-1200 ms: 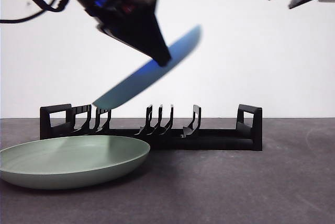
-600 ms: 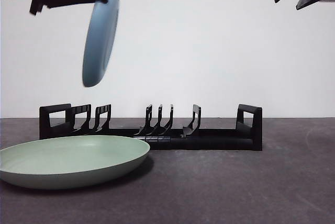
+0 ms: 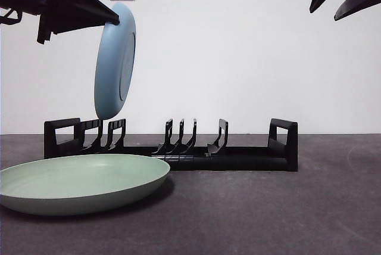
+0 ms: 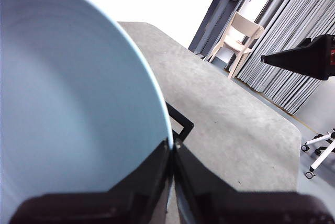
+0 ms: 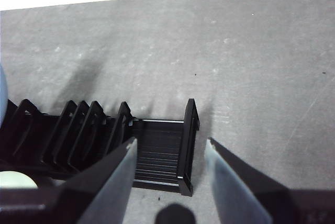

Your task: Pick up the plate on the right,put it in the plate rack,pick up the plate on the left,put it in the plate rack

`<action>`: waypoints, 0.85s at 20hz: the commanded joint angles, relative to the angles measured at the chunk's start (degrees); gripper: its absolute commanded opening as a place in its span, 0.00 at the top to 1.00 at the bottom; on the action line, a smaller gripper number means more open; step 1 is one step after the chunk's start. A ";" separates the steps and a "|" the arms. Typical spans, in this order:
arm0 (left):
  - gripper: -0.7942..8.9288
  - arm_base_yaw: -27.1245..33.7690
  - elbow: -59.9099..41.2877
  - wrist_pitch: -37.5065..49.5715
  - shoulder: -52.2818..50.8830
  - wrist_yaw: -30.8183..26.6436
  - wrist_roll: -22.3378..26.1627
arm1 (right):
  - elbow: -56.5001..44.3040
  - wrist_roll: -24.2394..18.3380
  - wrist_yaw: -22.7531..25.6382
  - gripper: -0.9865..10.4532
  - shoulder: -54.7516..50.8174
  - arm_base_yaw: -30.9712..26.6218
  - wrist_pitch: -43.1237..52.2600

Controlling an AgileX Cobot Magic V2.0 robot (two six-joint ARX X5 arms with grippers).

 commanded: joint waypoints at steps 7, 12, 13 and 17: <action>0.93 1.60 0.09 -0.98 6.27 -1.46 1.99 | 0.09 0.39 0.09 0.72 0.31 0.02 0.72; 0.80 1.60 0.09 -3.30 6.27 -3.65 4.00 | 0.09 0.42 -1.07 0.72 0.31 0.13 0.66; 0.73 1.60 0.09 -3.48 6.23 -3.65 4.00 | 0.09 0.42 -3.06 0.72 0.31 0.13 0.63; 0.62 1.53 0.11 -4.55 4.39 -1.97 4.74 | 0.09 1.51 -17.18 0.72 0.66 0.31 0.24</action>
